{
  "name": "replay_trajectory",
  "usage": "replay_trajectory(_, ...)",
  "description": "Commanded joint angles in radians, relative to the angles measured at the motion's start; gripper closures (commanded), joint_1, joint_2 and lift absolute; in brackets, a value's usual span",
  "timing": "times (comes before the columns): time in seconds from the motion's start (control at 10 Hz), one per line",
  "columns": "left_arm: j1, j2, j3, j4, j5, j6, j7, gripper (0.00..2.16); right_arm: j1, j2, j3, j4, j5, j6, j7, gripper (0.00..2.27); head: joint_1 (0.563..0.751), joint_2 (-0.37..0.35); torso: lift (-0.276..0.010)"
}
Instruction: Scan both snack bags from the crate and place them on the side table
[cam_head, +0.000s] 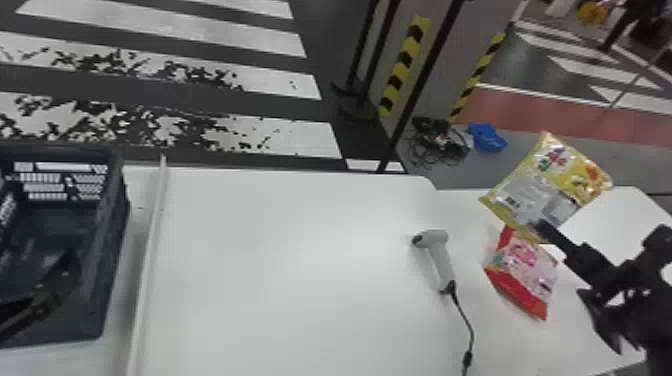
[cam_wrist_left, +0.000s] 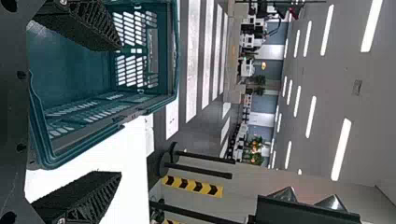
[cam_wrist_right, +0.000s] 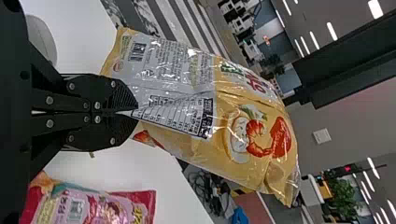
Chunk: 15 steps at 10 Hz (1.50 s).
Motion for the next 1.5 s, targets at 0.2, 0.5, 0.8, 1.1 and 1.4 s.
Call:
replay_trajectory(0.2, 0.006, 0.0, -0.024, -0.021, 0.002, -0.003, -0.002, 0.04, -0.082, -0.082, 0.048, 0.263, 0.082, -0.208, -0.104, 2.26, 0.695, -0.35, -0.095)
replay_trajectory(0.5, 0.006, 0.003, -0.032, -0.026, 0.01, -0.003, -0.002, 0.04, -0.11, -0.098, 0.099, 0.339, 0.136, -0.217, -0.191, 1.58, 0.695, -0.35, -0.095)
replay_trajectory(0.8, 0.009, 0.009, -0.029, -0.026, 0.016, -0.009, -0.002, 0.04, -0.11, -0.092, 0.108, 0.346, 0.116, -0.214, -0.294, 0.0, 0.695, -0.35, -0.095)
replay_trajectory(1.1, 0.011, 0.003, -0.029, -0.032, 0.016, -0.012, -0.002, 0.04, -0.058, -0.058, 0.059, 0.254, -0.01, -0.291, -0.323, 0.05, 0.695, -0.35, -0.095)
replay_trajectory(1.4, 0.014, -0.008, -0.03, -0.044, 0.012, -0.009, 0.012, 0.04, 0.063, 0.059, 0.091, -0.061, -0.018, -0.337, -0.341, 0.05, 0.695, -0.35, -0.095)
